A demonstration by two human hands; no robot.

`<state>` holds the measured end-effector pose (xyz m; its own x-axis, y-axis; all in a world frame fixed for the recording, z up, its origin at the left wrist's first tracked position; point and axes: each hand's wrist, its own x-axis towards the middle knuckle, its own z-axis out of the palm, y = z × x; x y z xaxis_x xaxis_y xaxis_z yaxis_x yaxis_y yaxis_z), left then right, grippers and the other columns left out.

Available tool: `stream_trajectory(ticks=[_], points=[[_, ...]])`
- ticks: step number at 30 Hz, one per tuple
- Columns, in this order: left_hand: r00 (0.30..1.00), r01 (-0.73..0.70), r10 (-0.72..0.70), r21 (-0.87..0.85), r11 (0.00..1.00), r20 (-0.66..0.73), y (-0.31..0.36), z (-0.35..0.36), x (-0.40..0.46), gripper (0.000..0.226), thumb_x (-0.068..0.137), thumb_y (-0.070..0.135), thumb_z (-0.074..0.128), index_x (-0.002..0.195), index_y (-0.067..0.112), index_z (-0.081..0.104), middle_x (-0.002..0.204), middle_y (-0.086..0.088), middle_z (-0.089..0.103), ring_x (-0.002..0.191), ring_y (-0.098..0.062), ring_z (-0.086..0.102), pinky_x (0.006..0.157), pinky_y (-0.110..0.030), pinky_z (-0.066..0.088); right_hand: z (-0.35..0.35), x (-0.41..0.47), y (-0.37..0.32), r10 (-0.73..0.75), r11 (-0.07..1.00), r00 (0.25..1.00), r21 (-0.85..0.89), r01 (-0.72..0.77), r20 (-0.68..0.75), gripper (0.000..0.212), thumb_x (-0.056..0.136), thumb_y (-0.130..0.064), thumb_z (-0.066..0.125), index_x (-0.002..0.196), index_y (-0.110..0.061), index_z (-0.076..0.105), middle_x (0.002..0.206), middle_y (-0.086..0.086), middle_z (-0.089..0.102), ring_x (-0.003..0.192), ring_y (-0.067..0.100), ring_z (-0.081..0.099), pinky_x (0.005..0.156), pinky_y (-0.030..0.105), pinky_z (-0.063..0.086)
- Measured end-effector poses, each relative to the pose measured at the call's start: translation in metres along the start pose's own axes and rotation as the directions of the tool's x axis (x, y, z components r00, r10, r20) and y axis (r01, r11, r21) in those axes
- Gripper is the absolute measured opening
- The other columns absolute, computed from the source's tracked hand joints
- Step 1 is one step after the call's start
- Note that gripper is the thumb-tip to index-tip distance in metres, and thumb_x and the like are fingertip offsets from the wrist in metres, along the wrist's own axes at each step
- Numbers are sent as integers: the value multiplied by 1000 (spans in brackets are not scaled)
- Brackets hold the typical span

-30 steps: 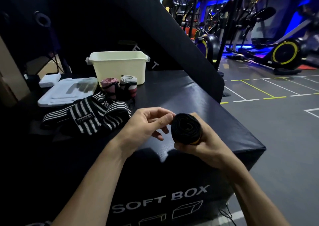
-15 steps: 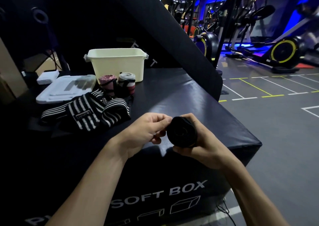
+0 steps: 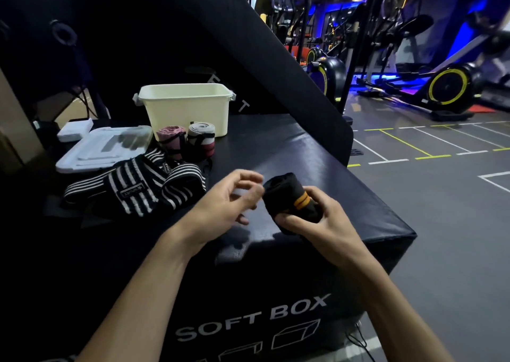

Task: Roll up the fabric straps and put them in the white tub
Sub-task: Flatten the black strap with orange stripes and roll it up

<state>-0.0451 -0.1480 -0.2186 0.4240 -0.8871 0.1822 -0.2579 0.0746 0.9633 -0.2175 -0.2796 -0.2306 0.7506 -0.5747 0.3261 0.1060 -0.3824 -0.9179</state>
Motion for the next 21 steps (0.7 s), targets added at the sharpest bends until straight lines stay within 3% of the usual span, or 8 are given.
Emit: stream_trajectory(ticks=[3, 6, 8, 11, 13, 17, 21], points=[[983, -54, 48, 31, 998, 179, 9, -4, -10, 58, 89, 50, 72, 142, 48, 50, 139, 10, 58, 116, -14, 67, 87, -32, 60, 0, 0, 3, -26, 996, 1000, -90, 26, 8, 44, 73, -18, 91, 112, -24, 72, 94, -2, 76, 89, 15, 73, 82, 37, 59], [985, -128, 119, 63, 990, 122, 9, 2, -10, 59, 85, 32, 82, 137, 42, 56, 129, -2, 63, 109, -18, 70, 80, -34, 61, 6, 1, 7, -79, 994, 997, -78, 77, -19, 61, 70, -25, 93, 126, -22, 67, 109, -2, 76, 104, 14, 71, 94, 36, 56], [989, -145, 144, -26, 989, -32, 8, 2, -6, 55, 80, 28, 82, 130, 30, 59, 117, -15, 64, 94, -24, 74, 69, -36, 61, 7, 2, 6, -80, 996, 989, 20, 83, -128, 66, 71, -28, 91, 130, -17, 64, 114, 0, 74, 104, 11, 71, 90, 29, 57], [977, -130, 107, -115, 985, -184, 4, -8, -4, 57, 77, 32, 84, 126, 26, 56, 115, -20, 62, 87, -29, 76, 69, -39, 62, 6, 1, 0, -79, 984, 978, 142, 107, -193, 27, 85, -14, 77, 110, -7, 70, 94, 10, 74, 78, 14, 70, 71, 26, 56], [979, -123, 102, -112, 986, -177, 0, -12, -4, 57, 75, 31, 86, 123, 28, 56, 117, -21, 62, 88, -31, 76, 71, -42, 62, 6, -2, -1, -90, 983, 978, 140, 117, -188, 19, 88, -11, 74, 106, -7, 71, 89, 11, 74, 75, 17, 69, 68, 25, 55], [977, -136, 124, -56, 989, -176, 1, -10, -5, 58, 74, 29, 87, 122, 29, 56, 116, -18, 61, 88, -25, 76, 71, -40, 63, 9, -3, -6, -107, 983, 975, 127, 133, -194, 38, 83, -24, 77, 118, -13, 67, 97, 5, 74, 81, 18, 73, 69, 25, 57], [972, -143, 140, -6, 990, -188, 3, -7, -5, 62, 70, 30, 87, 123, 27, 55, 115, -14, 59, 82, -23, 75, 70, -39, 64, 12, -2, -5, -169, 984, 955, 16, 179, -243, 17, 87, -16, 78, 103, -15, 72, 90, 2, 74, 79, 20, 73, 70, 38, 62]])
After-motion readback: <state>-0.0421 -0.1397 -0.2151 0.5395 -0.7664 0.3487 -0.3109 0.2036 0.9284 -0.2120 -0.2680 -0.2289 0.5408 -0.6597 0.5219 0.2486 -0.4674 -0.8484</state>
